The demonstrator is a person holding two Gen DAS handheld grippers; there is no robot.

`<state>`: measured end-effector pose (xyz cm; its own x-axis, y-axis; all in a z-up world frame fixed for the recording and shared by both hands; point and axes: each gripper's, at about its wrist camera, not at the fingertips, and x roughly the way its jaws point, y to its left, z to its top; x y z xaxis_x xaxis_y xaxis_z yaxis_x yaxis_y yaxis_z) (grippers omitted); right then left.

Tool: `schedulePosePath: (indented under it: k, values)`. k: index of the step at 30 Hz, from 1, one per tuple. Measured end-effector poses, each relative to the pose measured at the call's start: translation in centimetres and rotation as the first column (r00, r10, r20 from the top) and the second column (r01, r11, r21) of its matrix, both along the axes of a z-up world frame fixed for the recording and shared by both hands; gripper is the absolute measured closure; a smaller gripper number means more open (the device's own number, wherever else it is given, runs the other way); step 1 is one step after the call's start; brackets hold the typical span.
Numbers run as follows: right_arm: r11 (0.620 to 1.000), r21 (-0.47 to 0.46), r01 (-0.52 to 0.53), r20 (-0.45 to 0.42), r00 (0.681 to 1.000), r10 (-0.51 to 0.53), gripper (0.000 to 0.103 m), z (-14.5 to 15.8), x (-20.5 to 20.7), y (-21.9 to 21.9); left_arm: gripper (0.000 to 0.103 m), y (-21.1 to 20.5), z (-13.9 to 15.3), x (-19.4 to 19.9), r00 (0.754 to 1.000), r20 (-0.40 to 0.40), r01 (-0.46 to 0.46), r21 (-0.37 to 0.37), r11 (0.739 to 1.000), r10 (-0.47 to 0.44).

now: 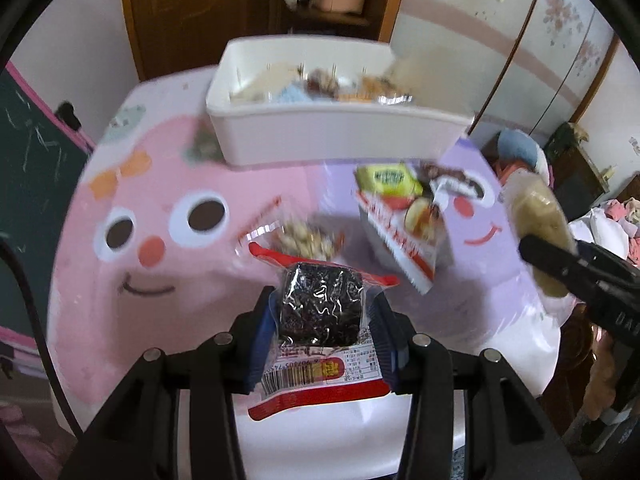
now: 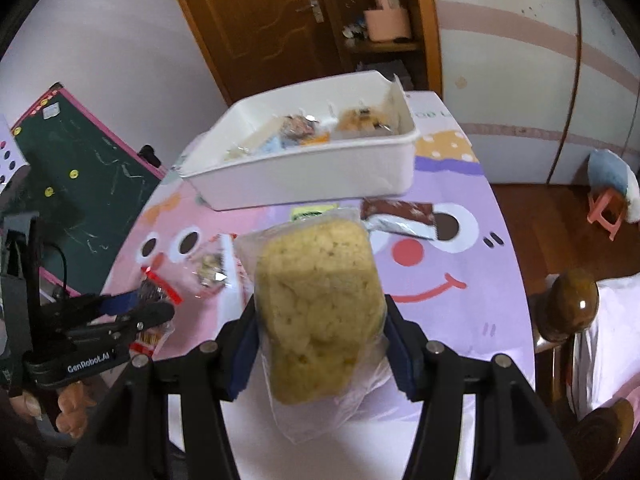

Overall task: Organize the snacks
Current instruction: 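Carry both packs over the white basket and open both grippers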

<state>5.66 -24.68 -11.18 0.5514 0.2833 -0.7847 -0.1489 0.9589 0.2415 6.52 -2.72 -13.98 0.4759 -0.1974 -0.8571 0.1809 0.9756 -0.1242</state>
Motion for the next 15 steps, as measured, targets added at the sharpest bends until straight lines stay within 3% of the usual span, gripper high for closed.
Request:
schedulePosePath:
  k: [8,15]
  values:
    - [0.998,-0.031,-0.061,0.086,0.994,0.064,0.047,4.7,1.3,3.2,0.059,2.2,5.6,1.2,0.995,0.096,-0.016,0.011,1.000,0.015]
    - [0.996,-0.079,-0.052,0.197,0.978,0.066,0.047,9.8,4.0,4.8,0.059,4.2,12.2,4.2,0.972,0.235,-0.033,0.035,0.999,0.024]
